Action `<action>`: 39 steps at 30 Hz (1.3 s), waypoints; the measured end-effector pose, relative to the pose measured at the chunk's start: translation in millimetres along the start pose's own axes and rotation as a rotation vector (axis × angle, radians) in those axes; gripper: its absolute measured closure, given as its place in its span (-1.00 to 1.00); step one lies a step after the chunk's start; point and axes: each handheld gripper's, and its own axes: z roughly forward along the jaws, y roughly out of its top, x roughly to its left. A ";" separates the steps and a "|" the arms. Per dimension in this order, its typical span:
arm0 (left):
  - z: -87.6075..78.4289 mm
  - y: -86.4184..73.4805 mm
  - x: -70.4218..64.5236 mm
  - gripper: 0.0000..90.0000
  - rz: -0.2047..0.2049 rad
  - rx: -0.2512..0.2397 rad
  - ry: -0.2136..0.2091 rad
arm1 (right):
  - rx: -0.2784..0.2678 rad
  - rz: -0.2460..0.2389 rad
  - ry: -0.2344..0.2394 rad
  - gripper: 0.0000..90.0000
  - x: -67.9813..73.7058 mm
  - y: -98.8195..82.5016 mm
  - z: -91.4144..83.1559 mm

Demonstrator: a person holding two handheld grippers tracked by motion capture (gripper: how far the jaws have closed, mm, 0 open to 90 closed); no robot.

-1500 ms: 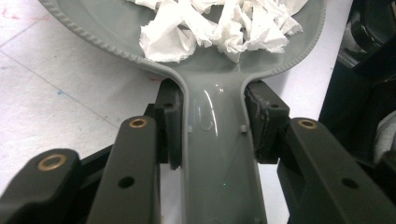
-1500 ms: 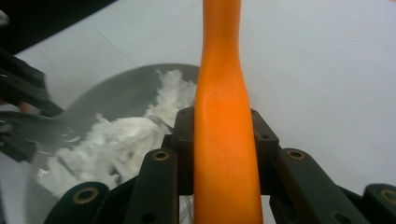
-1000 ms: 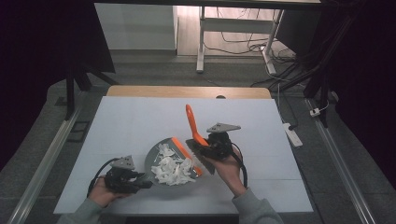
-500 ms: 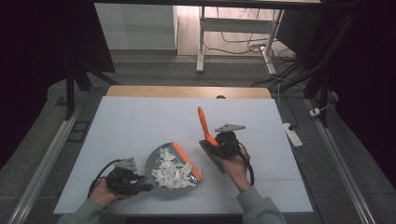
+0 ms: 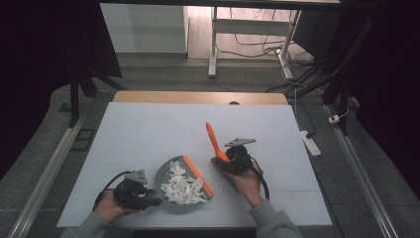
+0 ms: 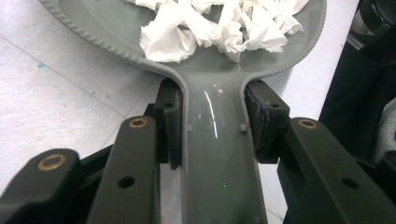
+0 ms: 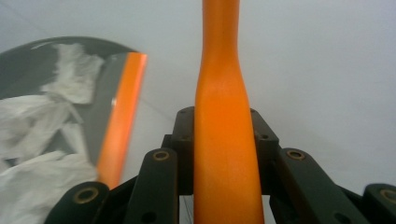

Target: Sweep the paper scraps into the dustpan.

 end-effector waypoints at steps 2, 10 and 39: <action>0.9 0.4 -0.7 0.36 0.002 0.003 -0.002 | 0.006 -0.014 0.018 0.56 11.6 0.2 2.8; 4.9 1.1 -2.4 0.36 0.002 0.011 -0.003 | -0.034 -0.046 0.148 0.56 65.2 15.6 21.4; -0.5 -0.9 -2.1 0.36 0.003 -0.075 0.009 | -0.214 -0.015 0.146 0.56 20.1 27.8 -42.3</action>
